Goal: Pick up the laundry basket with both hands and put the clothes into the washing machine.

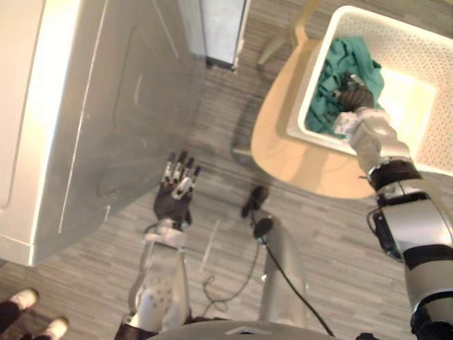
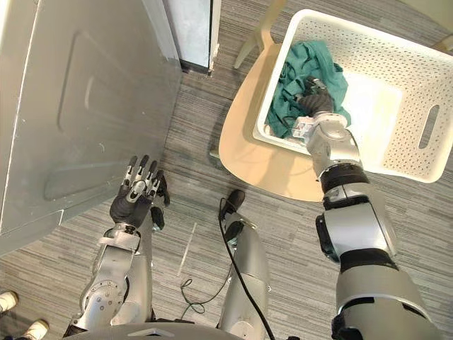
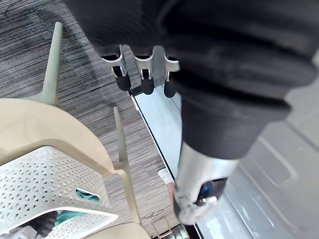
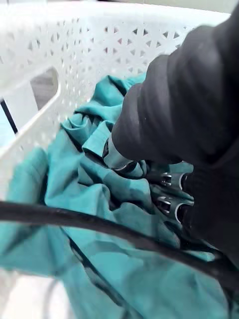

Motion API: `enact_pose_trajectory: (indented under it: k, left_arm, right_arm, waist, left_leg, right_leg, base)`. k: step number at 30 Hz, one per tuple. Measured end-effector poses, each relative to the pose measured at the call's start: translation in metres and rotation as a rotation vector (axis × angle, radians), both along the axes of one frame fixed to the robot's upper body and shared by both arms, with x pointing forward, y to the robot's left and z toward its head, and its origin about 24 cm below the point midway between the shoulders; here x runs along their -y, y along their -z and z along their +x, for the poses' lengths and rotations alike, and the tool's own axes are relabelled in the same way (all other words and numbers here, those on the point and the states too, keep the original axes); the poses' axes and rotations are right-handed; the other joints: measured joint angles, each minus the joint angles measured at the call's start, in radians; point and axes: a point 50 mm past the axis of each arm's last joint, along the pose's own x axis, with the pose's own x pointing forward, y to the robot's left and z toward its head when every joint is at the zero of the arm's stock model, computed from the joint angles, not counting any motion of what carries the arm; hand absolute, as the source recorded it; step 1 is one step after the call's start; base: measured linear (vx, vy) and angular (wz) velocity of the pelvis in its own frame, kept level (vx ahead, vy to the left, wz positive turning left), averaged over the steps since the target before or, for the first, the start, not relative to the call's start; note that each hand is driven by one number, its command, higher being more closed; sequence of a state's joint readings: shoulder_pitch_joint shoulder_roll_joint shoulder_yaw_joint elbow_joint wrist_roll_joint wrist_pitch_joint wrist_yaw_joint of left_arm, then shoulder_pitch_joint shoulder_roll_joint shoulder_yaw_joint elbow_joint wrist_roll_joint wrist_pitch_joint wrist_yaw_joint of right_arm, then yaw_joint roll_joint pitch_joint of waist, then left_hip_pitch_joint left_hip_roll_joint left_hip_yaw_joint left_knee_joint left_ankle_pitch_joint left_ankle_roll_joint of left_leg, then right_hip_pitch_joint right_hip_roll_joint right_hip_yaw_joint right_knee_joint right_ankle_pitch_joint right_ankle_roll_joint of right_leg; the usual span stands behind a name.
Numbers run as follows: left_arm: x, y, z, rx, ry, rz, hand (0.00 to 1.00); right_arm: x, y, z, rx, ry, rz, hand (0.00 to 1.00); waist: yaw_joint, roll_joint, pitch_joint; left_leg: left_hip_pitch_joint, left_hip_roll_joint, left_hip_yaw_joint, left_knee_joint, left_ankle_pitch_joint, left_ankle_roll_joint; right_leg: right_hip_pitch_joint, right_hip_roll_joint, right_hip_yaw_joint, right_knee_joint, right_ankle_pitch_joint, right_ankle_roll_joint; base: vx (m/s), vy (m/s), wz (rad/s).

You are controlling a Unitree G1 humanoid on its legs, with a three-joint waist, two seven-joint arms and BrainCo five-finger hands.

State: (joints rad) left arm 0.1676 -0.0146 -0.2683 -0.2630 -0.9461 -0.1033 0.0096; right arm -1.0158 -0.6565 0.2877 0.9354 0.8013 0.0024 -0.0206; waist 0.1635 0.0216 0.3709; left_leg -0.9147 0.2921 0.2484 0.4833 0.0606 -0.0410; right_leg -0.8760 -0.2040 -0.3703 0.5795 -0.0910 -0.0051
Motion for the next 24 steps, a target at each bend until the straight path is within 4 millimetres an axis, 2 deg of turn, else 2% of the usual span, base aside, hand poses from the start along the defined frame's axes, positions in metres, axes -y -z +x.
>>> enact_pose_trajectory:
  k: [2, 6, 9, 10, 15, 18, 24]
  left_arm:
    - [-0.002, -0.001, 0.000, 0.002, -0.009, -0.011, 0.00]
    - [-0.006, -0.004, 0.003, 0.015, -0.030, -0.020, 0.00]
    - [-0.009, -0.005, 0.005, 0.022, -0.048, -0.034, 0.00]
    - [-0.009, -0.007, 0.005, 0.027, -0.051, -0.038, 0.00]
    - [-0.010, -0.016, 0.006, 0.059, -0.056, -0.039, 0.00]
    - [-0.011, -0.016, 0.007, 0.043, -0.067, -0.038, 0.00]
    - [-0.012, -0.016, 0.007, 0.040, -0.072, -0.037, 0.00]
  right_arm:
    - [-0.021, 0.006, 0.000, 0.039, -0.077, 0.132, 1.00]
    - [-0.045, 0.013, -0.008, 0.105, -0.180, 0.320, 1.00]
    - [-0.061, 0.005, -0.017, 0.218, -0.253, 0.513, 1.00]
    - [-0.067, -0.005, -0.022, 0.290, -0.286, 0.582, 1.00]
    - [-0.071, -0.032, -0.043, 0.486, -0.343, 0.698, 1.00]
    - [-0.070, -0.035, -0.058, 0.568, -0.345, 0.762, 1.00]
    - [-0.070, -0.036, -0.069, 0.609, -0.346, 0.781, 1.00]
  waist:
    - [-0.002, -0.001, 0.001]
    - [-0.003, -0.002, 0.003]
    - [-0.004, -0.003, 0.009]
    - [-0.005, -0.002, 0.030]
    - [-0.007, -0.008, 0.082]
    - [-0.018, -0.010, 0.096]
    - [-0.023, -0.016, 0.108]
  left_leg:
    - [0.018, -0.001, 0.001, -0.006, 0.000, -0.002]
    - [0.024, -0.002, -0.001, -0.011, -0.001, -0.004]
    - [0.025, -0.004, -0.003, -0.011, -0.001, -0.005]
    - [0.035, -0.005, -0.005, -0.011, -0.001, -0.004]
    - [0.046, -0.013, -0.008, -0.017, -0.006, -0.001]
    - [0.047, -0.021, -0.008, -0.013, -0.008, 0.000]
    - [0.061, -0.019, -0.006, 0.004, -0.028, -0.002]
  right_leg:
    - [0.012, 0.000, 0.001, 0.003, -0.006, -0.002]
    - [0.019, 0.000, -0.001, 0.003, -0.011, -0.004]
    - [0.022, -0.002, -0.004, 0.002, -0.011, -0.002]
    - [0.034, -0.003, -0.006, 0.002, -0.012, -0.003]
    - [0.047, -0.009, -0.012, 0.002, -0.019, -0.003]
    - [0.053, -0.019, -0.014, 0.003, -0.018, 0.005]
    - [0.070, -0.019, -0.008, 0.007, -0.023, 0.008]
  base:
    - [0.03, -0.040, 0.00]
    - [0.01, -0.016, 0.02]
    - [0.02, -0.006, 0.03]
    - [0.03, -0.010, 0.05]
    - [0.01, -0.011, 0.05]
    - [0.05, 0.000, 0.07]
    - [0.05, -0.010, -0.01]
